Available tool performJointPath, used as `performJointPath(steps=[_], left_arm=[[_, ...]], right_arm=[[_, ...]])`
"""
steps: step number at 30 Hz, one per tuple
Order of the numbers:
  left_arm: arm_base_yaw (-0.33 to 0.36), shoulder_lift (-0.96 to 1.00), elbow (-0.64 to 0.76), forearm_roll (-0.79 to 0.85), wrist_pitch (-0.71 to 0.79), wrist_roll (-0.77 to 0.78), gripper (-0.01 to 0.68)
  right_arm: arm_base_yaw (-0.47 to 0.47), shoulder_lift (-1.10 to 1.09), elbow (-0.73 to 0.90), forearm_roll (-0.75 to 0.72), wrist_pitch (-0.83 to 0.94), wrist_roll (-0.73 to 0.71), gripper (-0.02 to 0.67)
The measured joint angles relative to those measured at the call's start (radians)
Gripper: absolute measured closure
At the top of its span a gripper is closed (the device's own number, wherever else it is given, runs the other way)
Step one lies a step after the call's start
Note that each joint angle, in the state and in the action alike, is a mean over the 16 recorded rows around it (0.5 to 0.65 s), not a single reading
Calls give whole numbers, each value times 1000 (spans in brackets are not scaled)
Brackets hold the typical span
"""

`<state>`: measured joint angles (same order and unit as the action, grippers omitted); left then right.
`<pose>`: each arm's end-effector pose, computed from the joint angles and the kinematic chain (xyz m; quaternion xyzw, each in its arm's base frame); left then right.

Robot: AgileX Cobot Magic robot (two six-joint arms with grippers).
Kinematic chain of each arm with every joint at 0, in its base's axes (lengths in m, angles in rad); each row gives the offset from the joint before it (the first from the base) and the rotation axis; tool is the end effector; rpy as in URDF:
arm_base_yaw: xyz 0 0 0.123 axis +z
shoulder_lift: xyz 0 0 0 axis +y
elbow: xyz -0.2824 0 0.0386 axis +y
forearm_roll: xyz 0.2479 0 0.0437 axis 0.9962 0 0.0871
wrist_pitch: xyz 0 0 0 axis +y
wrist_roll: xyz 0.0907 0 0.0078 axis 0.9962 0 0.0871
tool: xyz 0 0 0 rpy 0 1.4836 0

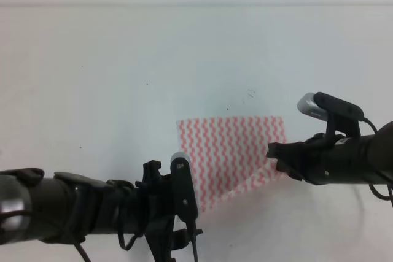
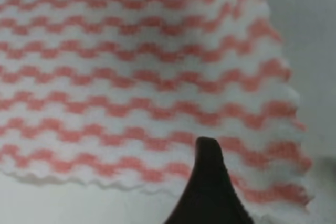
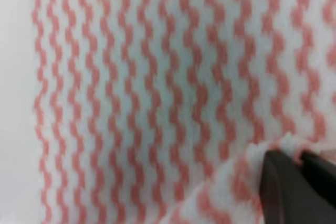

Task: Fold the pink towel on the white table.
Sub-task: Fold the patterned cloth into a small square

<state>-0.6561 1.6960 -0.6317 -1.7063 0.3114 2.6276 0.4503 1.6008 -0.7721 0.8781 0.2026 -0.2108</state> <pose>0.2078 -0.1950 0.1331 0.6975 0.6296 -0.1048 0.3257 0.2680 0.1453 0.1820 0.0703 0.9345 0.2416 0.2520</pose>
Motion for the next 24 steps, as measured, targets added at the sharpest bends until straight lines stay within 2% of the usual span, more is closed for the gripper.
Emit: performJointPath(steps=[15, 24], left_arm=[[0, 6, 6, -30, -53, 0, 265], [0, 28, 6, -30, -75, -8, 387]], right_arm=[[0, 2, 0, 3, -7, 0, 665], [0, 0, 0, 3, -7, 0, 666]])
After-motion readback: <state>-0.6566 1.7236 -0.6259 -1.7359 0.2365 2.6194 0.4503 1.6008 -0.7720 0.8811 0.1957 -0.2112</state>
